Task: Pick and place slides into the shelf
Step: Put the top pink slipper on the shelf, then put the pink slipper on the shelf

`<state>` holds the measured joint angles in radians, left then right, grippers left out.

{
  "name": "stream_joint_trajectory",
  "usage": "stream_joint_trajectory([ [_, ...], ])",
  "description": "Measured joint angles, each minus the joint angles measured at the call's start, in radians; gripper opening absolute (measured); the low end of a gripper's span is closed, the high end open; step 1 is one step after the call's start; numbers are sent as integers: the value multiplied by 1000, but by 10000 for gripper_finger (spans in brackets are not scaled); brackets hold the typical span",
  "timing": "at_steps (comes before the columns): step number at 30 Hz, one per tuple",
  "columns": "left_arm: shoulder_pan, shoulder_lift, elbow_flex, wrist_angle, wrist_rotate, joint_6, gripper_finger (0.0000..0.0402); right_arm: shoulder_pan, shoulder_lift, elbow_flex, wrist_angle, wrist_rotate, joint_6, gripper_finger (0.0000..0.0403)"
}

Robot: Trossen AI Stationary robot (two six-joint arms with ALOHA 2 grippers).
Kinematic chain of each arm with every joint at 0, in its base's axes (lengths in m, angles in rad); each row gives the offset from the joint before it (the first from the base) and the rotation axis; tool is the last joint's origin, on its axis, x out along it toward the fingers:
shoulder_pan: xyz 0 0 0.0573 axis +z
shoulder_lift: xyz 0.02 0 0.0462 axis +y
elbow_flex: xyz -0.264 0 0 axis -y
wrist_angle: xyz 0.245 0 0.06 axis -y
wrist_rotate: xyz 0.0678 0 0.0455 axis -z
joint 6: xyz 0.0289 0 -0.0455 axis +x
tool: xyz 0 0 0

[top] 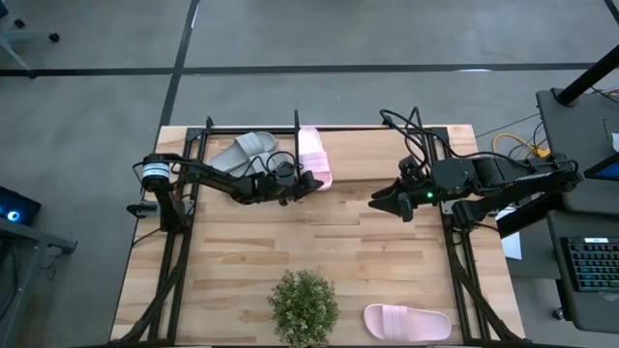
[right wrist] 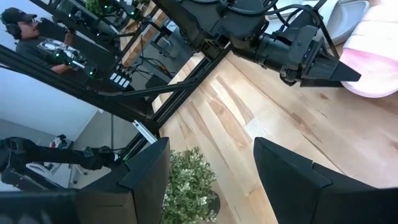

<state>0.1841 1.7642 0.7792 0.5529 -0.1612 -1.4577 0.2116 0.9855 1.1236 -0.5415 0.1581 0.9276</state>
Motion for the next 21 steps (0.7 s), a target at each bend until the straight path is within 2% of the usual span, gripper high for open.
stream_joint_trajectory([
  [4, 0, 0, 0, -3, 42, 0, 287, 2, 0, 0, 0, 0, 0, 224],
  [11, 0, 0, 0, 11, 105, -3, 289, 13, 0, 0, 0, 0, 8, 224],
  [17, -10, -1, 0, 173, 201, 10, 289, 14, 0, -5, -1, 0, 10, 224],
  [21, -23, -44, 1, 243, 213, 51, 289, 18, 0, -23, -3, -5, 33, 224],
])
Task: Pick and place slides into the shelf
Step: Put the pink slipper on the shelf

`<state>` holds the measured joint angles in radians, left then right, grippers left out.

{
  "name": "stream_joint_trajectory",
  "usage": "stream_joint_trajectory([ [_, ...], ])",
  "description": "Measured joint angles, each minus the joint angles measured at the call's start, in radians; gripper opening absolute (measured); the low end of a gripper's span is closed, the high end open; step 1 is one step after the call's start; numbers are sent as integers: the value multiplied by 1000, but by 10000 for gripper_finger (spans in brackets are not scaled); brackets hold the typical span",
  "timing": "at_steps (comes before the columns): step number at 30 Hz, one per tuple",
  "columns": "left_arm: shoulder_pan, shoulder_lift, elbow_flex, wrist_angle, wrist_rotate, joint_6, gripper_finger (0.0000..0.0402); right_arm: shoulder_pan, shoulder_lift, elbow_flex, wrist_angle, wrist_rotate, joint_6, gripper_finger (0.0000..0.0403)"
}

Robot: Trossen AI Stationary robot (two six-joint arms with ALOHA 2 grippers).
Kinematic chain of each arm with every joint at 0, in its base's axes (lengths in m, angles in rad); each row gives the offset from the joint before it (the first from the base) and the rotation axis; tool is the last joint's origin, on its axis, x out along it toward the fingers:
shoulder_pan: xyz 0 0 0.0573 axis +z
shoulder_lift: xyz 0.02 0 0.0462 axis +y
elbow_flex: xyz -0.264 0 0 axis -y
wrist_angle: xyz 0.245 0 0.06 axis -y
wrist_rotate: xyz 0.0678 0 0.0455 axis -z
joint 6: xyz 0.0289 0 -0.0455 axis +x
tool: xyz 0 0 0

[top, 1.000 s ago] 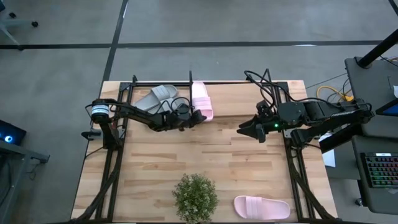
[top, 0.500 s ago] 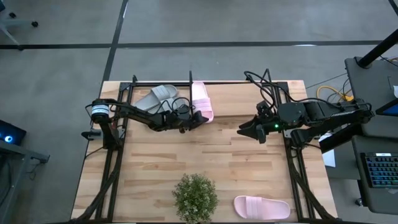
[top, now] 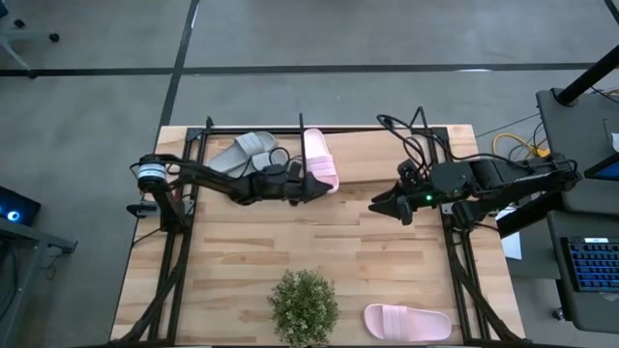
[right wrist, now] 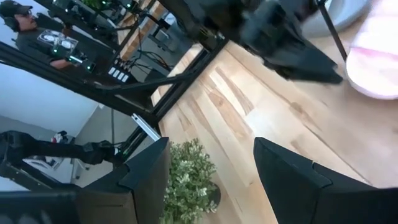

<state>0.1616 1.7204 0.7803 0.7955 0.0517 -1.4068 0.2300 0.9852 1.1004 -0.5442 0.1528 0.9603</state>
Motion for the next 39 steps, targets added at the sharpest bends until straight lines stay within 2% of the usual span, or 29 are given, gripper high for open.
stream_joint_trajectory([
  [5, 0, -81, 1, -91, 0, 39, 289, 20, 0, -26, 0, -3, 27, 224],
  [12, 0, -237, 0, -378, -2, 149, 289, 46, 0, -37, -2, -2, 52, 224],
  [16, -1, -328, 0, -467, -31, 196, 289, 66, 0, -52, 0, -2, 71, 224],
  [23, -1, -461, 0, -501, -98, 244, 289, 136, 0, -121, 1, -2, 164, 224],
  [28, -7, -535, -2, -499, -182, 272, 289, 220, 0, -164, 4, 15, 262, 224],
  [32, -11, -588, -2, -499, -242, 321, 289, 303, 0, -183, 5, 74, 344, 224],
  [39, -11, -642, -2, -501, -270, 368, 289, 445, 0, -208, 5, 196, 497, 224],
])
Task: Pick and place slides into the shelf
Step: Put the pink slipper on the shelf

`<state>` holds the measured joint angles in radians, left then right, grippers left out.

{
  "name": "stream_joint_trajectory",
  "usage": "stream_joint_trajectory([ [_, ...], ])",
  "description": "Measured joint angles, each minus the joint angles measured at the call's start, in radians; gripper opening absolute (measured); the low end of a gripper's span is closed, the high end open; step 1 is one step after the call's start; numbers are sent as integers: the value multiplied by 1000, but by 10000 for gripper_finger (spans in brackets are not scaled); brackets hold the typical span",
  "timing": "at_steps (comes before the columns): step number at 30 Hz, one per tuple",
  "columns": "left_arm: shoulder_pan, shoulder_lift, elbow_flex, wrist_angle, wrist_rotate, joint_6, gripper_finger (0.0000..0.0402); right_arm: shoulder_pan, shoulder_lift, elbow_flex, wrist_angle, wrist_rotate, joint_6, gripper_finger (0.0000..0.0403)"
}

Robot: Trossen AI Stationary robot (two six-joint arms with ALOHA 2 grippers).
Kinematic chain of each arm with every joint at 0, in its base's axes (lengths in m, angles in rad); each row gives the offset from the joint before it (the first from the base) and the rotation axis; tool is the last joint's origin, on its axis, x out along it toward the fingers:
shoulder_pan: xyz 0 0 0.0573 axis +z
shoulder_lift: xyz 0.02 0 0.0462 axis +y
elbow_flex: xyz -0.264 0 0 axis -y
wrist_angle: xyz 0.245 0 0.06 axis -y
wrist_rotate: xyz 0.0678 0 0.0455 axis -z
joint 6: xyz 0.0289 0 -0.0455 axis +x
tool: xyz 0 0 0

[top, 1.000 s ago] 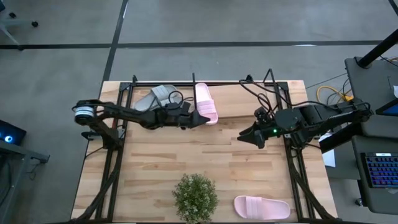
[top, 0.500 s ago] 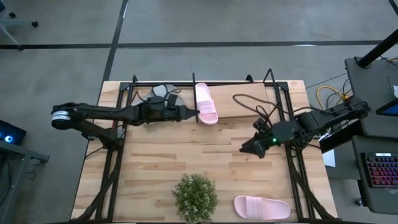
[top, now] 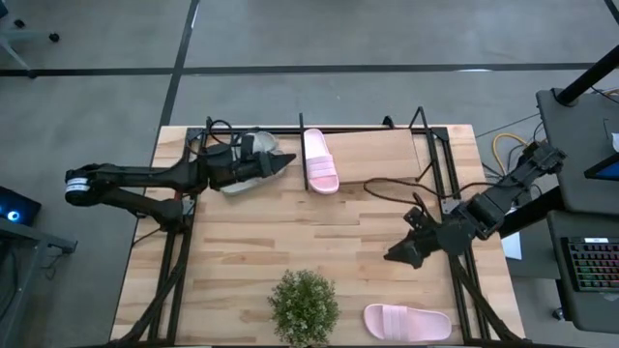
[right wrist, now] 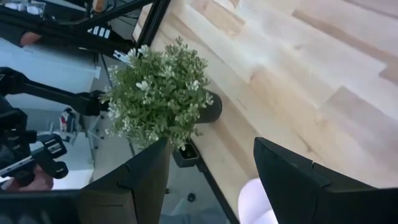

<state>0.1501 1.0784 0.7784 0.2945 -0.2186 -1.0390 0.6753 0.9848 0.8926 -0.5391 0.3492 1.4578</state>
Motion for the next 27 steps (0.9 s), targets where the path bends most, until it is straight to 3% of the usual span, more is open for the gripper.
stream_joint_trajectory([
  [5, 0, -2, 0, -1, 0, 1, 289, 83, 0, -27, 7, 74, 108, 224],
  [13, -1, 4, 0, 0, 4, 0, 289, 197, 12, -114, 158, 176, 244, 224],
  [27, -8, 4, 0, 2, 15, -1, 289, 393, 199, -115, 175, 193, 535, 224],
])
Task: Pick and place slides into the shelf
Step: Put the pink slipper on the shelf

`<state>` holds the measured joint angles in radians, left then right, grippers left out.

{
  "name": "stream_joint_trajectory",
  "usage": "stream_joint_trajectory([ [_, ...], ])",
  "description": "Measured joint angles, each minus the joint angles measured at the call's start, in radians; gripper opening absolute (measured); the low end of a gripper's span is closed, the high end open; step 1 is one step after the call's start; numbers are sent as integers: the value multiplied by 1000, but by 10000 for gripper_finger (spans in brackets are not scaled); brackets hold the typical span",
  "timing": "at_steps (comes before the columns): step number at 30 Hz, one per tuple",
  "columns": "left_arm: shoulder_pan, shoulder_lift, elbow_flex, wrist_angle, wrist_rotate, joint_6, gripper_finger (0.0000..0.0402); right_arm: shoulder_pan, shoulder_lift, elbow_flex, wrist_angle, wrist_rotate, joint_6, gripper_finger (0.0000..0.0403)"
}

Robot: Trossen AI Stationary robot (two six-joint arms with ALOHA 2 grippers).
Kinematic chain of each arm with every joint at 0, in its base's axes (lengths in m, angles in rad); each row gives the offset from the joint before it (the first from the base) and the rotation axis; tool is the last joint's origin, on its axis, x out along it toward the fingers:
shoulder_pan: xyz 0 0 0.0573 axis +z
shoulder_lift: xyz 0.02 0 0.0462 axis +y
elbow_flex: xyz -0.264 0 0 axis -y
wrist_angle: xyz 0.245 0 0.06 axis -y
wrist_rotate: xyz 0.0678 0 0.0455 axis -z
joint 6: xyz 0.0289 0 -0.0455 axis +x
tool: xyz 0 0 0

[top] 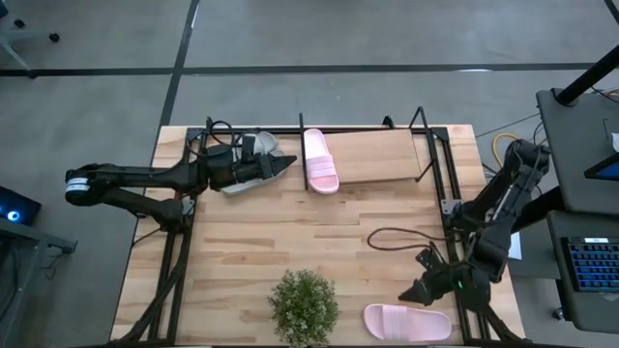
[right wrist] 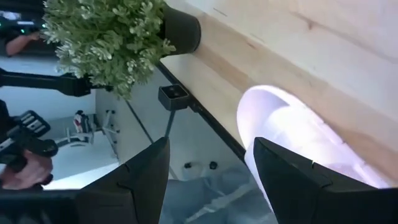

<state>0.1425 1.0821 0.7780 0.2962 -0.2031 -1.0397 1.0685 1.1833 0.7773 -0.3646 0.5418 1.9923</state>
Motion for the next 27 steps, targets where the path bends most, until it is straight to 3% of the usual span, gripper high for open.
stream_joint_trajectory([
  [8, -2, 0, 0, 0, 2, 0, 289, 70, 66, 0, 8, 38, 140, 224],
  [18, -2, 0, 0, 0, 14, -2, 289, 98, 83, 0, 16, 35, 165, 224],
  [27, -2, 0, 0, 1, 15, -2, 289, 109, 120, 0, 0, -43, 188, 224],
])
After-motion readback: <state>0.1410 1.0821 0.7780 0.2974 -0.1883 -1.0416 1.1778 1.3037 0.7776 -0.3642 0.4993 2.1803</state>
